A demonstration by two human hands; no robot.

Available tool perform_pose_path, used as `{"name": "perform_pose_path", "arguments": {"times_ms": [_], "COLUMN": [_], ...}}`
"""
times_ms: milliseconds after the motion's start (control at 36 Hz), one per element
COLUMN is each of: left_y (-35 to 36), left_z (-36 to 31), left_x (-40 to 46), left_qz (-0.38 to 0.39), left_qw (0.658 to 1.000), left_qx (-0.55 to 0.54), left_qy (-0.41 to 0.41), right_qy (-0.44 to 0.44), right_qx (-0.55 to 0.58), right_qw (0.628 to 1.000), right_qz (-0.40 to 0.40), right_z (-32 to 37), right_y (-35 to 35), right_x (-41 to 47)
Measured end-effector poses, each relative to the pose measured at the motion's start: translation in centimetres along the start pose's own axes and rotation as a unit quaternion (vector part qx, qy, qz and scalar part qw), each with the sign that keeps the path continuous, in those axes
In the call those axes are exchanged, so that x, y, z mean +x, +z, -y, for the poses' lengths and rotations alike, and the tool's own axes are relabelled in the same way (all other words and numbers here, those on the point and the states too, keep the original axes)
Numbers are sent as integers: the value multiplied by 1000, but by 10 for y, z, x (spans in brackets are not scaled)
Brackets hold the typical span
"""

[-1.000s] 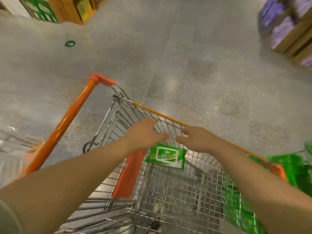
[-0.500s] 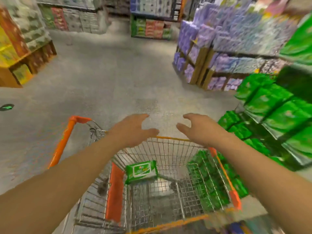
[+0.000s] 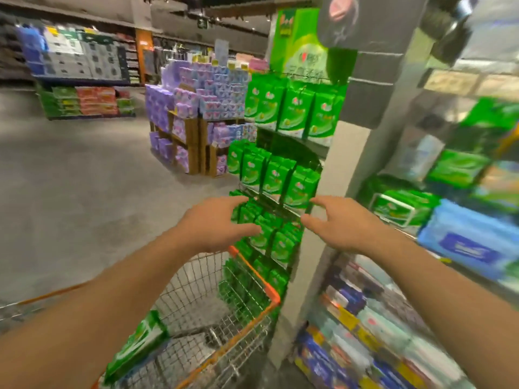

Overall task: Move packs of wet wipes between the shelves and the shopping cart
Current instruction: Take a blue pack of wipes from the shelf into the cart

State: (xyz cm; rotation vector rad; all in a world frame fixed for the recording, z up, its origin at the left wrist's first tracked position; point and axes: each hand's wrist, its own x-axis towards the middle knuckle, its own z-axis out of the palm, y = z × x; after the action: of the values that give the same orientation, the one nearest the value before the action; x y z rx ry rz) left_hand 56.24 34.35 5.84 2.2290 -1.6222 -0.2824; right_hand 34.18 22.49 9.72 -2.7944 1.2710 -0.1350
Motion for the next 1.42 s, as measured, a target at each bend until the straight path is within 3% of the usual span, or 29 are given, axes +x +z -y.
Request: {"name": "perform_pose_path", "arguments": {"times_ms": [444, 667, 944, 1417], "left_y": [123, 171, 182, 166], "left_z": [-307, -405, -426, -373], "left_x": [22, 20, 50, 175], "left_qz": [94, 131, 141, 96], "left_qw": [971, 957, 956, 951], "left_qx": [-22, -27, -5, -45], "left_qy": [218, 257, 258, 290], "right_qy": [247, 324, 339, 332], "right_qx": [11, 40, 73, 69], "right_qw": [968, 945, 937, 938], "right_qz": [-46, -34, -37, -70], "right_z": [-264, -345, -376, -360], "right_y": [-34, -34, -23, -21], "right_x": [-222, -300, -287, -152]}}
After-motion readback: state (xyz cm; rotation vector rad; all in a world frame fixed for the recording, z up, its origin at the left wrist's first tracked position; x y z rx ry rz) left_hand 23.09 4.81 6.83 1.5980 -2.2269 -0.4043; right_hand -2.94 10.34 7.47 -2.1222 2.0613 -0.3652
